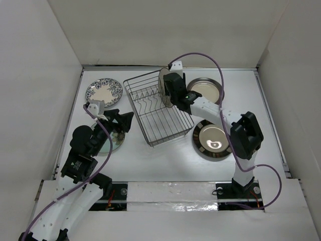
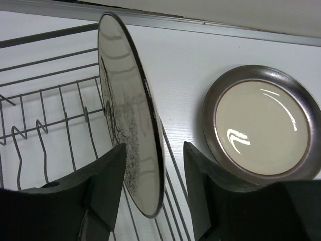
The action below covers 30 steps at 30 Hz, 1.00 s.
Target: Load the plates into the dish rack
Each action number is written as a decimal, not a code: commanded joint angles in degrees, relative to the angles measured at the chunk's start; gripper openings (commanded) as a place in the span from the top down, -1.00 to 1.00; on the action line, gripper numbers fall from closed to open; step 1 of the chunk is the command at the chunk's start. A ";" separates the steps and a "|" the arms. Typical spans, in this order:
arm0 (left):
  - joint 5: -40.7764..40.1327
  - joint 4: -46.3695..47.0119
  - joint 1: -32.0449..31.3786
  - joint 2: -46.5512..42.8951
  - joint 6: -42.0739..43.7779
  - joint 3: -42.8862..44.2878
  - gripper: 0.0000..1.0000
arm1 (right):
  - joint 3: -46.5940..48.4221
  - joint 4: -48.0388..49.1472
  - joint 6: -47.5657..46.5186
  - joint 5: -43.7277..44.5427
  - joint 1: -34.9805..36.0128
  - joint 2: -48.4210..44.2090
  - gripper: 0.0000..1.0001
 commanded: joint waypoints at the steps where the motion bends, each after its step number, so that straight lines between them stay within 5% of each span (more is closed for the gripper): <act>1: 0.18 2.15 -0.25 0.31 0.30 1.01 -0.34 | -0.52 4.57 1.80 1.56 0.11 -6.63 -0.16; 7: 0.71 2.41 -0.25 0.84 0.39 1.01 -0.31 | -8.06 8.51 5.22 -6.33 -4.98 -17.26 -0.43; 8: 0.79 2.33 -0.25 1.28 0.39 1.01 -0.26 | -11.30 10.70 6.79 -11.22 -8.65 -20.41 -0.32; 9: 2.01 2.24 -0.25 1.63 0.30 1.10 -0.10 | -17.51 15.59 10.20 -19.02 -13.04 -24.18 0.39; 11: 2.55 2.32 -0.25 1.64 0.48 1.10 -0.03 | -19.66 16.86 11.46 -21.01 -17.72 -25.09 1.00; 15: 1.59 2.50 -0.25 1.72 0.57 0.93 1.00 | -26.17 21.52 17.70 -31.82 -30.29 -24.40 1.00; 16: 1.85 2.41 -0.25 2.24 0.57 0.93 1.00 | -27.40 22.83 19.54 -34.97 -32.22 -23.18 1.00; 18: 2.99 2.41 -0.25 2.43 0.65 1.01 1.00 | -29.78 23.47 21.22 -35.79 -36.97 -21.59 0.83; 19: 2.91 2.59 -0.25 2.25 0.65 1.10 1.00 | -30.31 23.38 22.44 -36.23 -38.29 -20.89 0.38; 22: 1.85 2.59 -0.25 2.60 0.48 0.84 1.00 | -30.76 23.82 25.43 -41.47 -43.13 -16.15 -0.36; 27: 2.73 2.59 -0.25 3.13 0.57 1.10 0.54 | -29.61 25.83 30.09 -48.01 -47.00 -6.14 -0.52; 30: 2.03 2.50 -0.25 3.04 0.57 1.01 0.44 | -29.96 27.76 33.08 -49.24 -48.41 -2.53 -0.52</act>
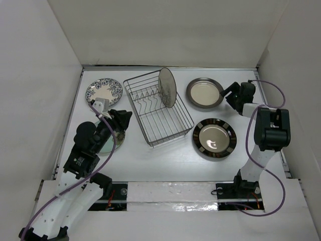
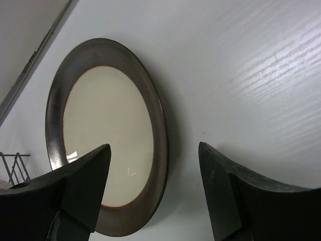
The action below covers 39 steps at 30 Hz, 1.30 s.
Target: Load the plates into the dish rack
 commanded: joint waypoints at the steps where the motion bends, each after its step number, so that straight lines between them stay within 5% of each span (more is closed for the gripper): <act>1: 0.47 2.41 -0.25 0.18 0.33 1.01 0.43 | 0.58 6.72 6.00 -6.53 -0.90 2.47 -0.52; 12: 0.57 2.50 0.28 0.88 0.41 1.19 0.39 | 3.82 13.05 11.90 -16.39 -1.95 12.94 -0.21; 19: 0.39 2.50 0.28 0.80 0.50 1.37 0.38 | 2.51 14.37 13.22 -14.99 -3.00 12.94 1.00; 24: 1.26 2.32 0.28 1.50 0.41 1.37 0.38 | -3.72 20.43 14.63 -9.81 -3.62 4.94 1.00; 29: 0.56 2.50 0.28 1.41 0.33 1.37 0.37 | -5.50 16.67 8.84 3.17 -0.91 -14.16 1.00; 35: 0.47 2.50 0.89 0.27 0.15 1.28 0.36 | 0.74 8.75 -8.73 26.97 13.32 -29.94 1.00; 39: 1.27 2.50 1.59 -0.70 0.06 1.10 0.41 | 6.71 8.22 -19.19 33.61 23.43 -33.29 1.00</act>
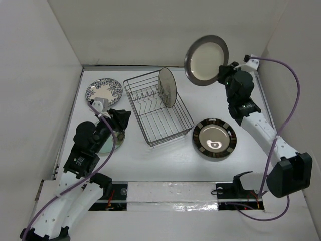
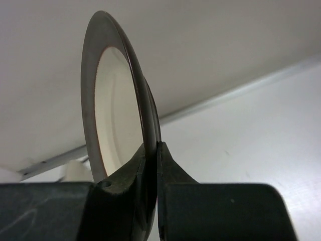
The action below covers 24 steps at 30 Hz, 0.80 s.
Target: Load the plates into the dish rack
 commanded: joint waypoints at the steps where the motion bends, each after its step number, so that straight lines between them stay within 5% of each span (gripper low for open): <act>1: 0.22 2.48 0.39 -1.77 0.00 1.02 0.46 | 8.88 9.38 -12.61 9.97 7.33 -3.61 1.00; 6: 0.30 2.39 0.39 -1.60 -0.09 1.10 1.00 | 17.50 6.40 -20.64 11.12 18.76 0.95 1.00; 11: -2.24 2.22 0.39 -2.65 -0.44 1.10 0.99 | 29.45 -0.99 -29.24 14.98 25.27 12.00 1.00; 15: -2.68 1.95 0.39 -3.35 -0.53 1.19 0.64 | 39.46 -6.96 -33.03 18.67 28.96 20.10 1.00; 24: -3.65 1.78 0.39 -3.27 -0.71 1.28 0.54 | 46.51 -9.08 -39.80 27.64 32.49 30.75 1.00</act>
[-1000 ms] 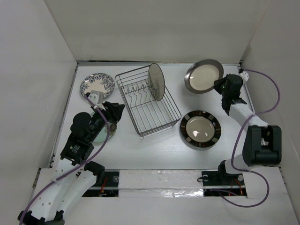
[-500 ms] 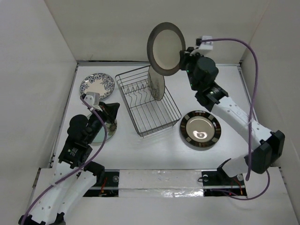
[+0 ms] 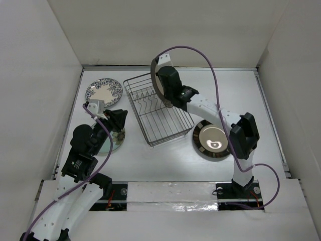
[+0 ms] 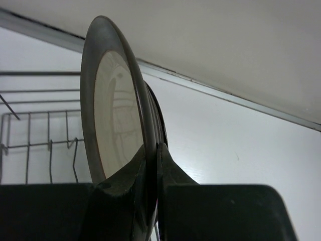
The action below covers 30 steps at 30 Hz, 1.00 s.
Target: Load the plates into the dish rack
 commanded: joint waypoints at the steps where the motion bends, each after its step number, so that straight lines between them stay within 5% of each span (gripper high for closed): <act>1: -0.74 1.80 0.26 0.03 -0.29 1.19 0.54 | 7.04 8.71 -3.37 7.18 0.68 -1.60 1.00; 16: 0.66 1.89 0.26 1.52 -0.29 1.37 0.53 | 4.24 18.03 -8.38 14.48 2.97 -3.70 1.00; 30: -0.66 1.71 0.26 1.44 -0.29 1.28 0.53 | -2.88 14.51 0.05 10.27 2.97 0.52 1.00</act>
